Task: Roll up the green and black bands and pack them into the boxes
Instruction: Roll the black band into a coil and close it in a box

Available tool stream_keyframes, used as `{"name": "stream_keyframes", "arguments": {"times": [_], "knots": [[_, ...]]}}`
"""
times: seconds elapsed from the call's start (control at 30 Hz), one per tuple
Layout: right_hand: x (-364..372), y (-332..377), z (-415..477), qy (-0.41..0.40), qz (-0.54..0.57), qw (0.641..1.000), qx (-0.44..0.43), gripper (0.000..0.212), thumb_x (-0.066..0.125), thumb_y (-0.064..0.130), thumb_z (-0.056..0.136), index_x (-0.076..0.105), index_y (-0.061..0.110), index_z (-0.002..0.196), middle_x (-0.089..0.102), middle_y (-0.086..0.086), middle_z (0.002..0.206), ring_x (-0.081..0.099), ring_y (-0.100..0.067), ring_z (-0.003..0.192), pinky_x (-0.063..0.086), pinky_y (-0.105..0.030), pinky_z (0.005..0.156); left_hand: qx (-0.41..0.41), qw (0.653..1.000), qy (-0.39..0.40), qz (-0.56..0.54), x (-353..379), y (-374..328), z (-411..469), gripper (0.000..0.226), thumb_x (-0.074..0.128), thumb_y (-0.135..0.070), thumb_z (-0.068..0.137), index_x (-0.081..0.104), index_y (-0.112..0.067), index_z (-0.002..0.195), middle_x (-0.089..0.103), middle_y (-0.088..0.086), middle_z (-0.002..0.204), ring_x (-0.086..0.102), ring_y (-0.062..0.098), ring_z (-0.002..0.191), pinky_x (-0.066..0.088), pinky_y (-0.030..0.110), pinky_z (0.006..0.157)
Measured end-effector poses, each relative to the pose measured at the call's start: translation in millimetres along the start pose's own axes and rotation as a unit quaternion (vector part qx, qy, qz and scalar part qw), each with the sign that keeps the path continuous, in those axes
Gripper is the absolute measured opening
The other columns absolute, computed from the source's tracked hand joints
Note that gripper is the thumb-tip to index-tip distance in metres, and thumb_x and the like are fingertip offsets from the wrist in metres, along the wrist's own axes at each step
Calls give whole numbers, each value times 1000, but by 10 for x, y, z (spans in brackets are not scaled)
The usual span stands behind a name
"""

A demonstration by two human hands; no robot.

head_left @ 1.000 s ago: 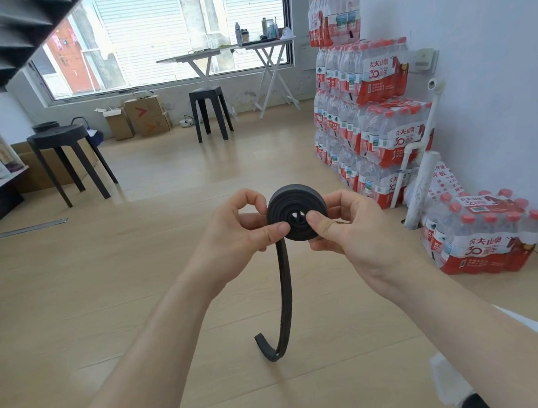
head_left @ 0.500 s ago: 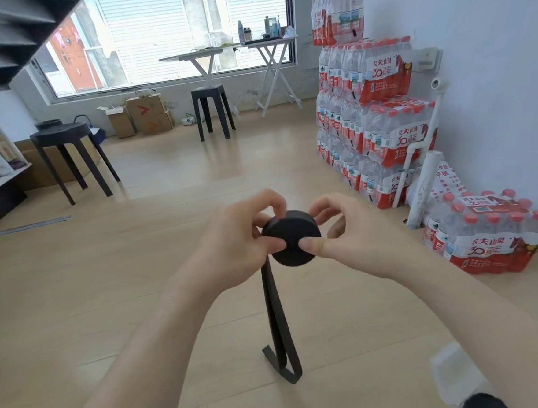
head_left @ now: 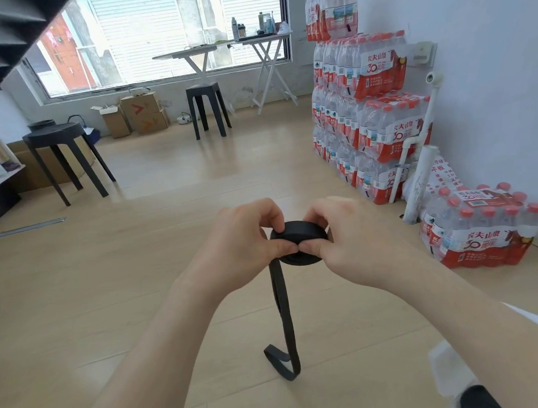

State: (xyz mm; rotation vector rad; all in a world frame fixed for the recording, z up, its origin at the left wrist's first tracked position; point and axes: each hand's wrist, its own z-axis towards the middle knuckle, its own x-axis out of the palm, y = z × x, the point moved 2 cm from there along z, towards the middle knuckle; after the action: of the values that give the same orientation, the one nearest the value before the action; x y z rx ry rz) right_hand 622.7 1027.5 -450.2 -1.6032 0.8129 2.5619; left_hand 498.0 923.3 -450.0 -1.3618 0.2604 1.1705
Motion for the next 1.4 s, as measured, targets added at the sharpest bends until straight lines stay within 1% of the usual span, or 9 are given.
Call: {"name": "stream_keyframes", "arguments": {"times": [0.27,0.37,0.53,0.67,0.77,1.0,1.27,1.33,1.4], "knots": [[50,-31,16,-16,26,1000,-4,16,69,29,83,60,19,91,57,7,87,48,-11,77,31,-12,60,0,1000,19,14,-67,89,12,32,80,-14,71,53,-30,76,59,-15,75,55,5,76,46,21,72],[53,-36,17,-18,36,999,3,15,68,30,84,60,20,92,58,7,87,51,-11,78,34,-15,61,-4,1000,-1,-12,-73,122,23,33,81,-10,69,54,-27,73,63,-7,72,59,15,70,52,32,72],[13,-95,32,-45,108,992,39,13,71,26,83,60,22,87,59,14,78,55,-3,70,39,-16,59,-32,993,-15,-110,-84,150,13,26,82,-10,70,58,-16,76,69,1,73,54,0,54,45,15,58],[13,-119,40,-56,175,981,61,12,72,24,83,61,21,87,64,7,80,63,-13,66,50,-27,62,-43,988,-16,-147,-95,216,31,28,81,-7,69,56,-16,74,69,13,73,59,17,64,52,44,70],[15,-131,44,-60,220,971,72,11,72,21,83,61,19,86,65,2,80,63,-17,64,52,-30,62,-33,985,-37,-166,-83,201,37,28,82,-6,68,56,-15,74,69,13,71,60,31,65,53,45,71],[50,-170,42,-62,395,906,138,8,67,12,87,60,13,84,62,-6,77,59,-17,55,53,-28,53,-45,956,-71,-280,-83,111,33,24,79,-13,71,56,-11,79,64,4,67,50,12,56,42,18,53],[156,-145,24,-25,540,819,190,6,61,9,91,58,4,94,61,-14,83,59,-14,55,54,-22,55,-47,961,-32,-271,-115,119,21,30,76,-8,77,49,-18,87,71,3,71,51,13,55,42,21,52],[136,-124,12,19,533,824,191,9,61,10,91,58,4,97,62,-16,88,62,-16,59,56,-24,58,-45,964,-39,-260,-145,138,14,30,75,-3,76,50,-16,85,70,4,67,51,14,53,43,22,51],[68,-136,18,61,426,885,175,13,65,17,90,60,10,100,67,-12,95,67,-19,67,56,-28,62,-41,974,-31,-220,-143,136,1,31,74,2,76,50,-16,83,71,3,67,55,14,52,45,23,53]]}}
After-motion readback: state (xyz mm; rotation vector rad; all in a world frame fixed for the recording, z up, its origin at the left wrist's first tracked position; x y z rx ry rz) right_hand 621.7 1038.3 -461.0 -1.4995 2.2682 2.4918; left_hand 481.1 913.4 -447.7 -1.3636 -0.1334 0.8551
